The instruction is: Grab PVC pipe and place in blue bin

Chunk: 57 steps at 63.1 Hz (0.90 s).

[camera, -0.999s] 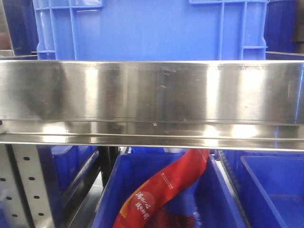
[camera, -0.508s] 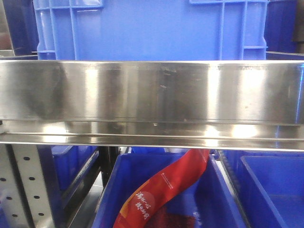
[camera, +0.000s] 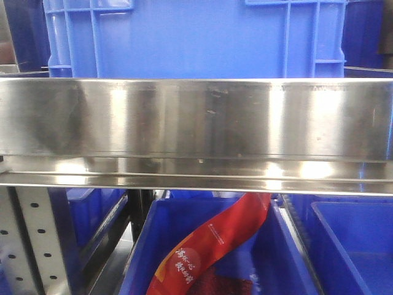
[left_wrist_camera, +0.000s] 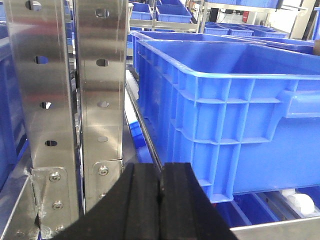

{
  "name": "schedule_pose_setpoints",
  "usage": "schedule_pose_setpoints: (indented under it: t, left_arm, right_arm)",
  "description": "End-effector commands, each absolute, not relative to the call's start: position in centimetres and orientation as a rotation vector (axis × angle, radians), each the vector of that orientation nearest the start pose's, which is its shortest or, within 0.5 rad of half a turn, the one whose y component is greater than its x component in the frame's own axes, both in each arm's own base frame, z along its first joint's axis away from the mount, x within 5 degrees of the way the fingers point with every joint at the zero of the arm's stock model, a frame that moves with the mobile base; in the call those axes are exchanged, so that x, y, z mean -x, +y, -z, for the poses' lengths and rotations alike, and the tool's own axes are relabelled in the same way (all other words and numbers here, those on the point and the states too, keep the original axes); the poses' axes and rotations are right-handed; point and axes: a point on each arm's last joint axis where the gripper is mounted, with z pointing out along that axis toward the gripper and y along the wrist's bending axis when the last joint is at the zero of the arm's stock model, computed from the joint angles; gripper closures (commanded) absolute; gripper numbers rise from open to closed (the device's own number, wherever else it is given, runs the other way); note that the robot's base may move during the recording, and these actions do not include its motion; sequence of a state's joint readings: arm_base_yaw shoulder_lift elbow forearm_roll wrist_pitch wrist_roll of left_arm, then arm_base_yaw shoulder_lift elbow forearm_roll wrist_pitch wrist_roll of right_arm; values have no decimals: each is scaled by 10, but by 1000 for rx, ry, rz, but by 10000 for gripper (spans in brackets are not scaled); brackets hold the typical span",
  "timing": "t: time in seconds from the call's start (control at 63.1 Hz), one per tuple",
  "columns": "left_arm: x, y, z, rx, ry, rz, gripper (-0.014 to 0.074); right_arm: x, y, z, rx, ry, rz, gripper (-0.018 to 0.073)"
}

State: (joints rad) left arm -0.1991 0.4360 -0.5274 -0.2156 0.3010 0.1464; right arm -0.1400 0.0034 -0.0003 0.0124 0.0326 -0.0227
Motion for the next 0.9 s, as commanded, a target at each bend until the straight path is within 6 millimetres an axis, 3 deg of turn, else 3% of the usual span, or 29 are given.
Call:
schedule_pose_setpoints:
  t: [0.0,0.888]
  left_arm:
    - [-89,-23,-335,-161,1667,242,708]
    - [-89,-23,-335,-161,1667,242,708]
  right_arm:
    - [-56,-9,-212,-106,1499,132,728]
    - [-56,-5,-211,-51,1506,90,728]
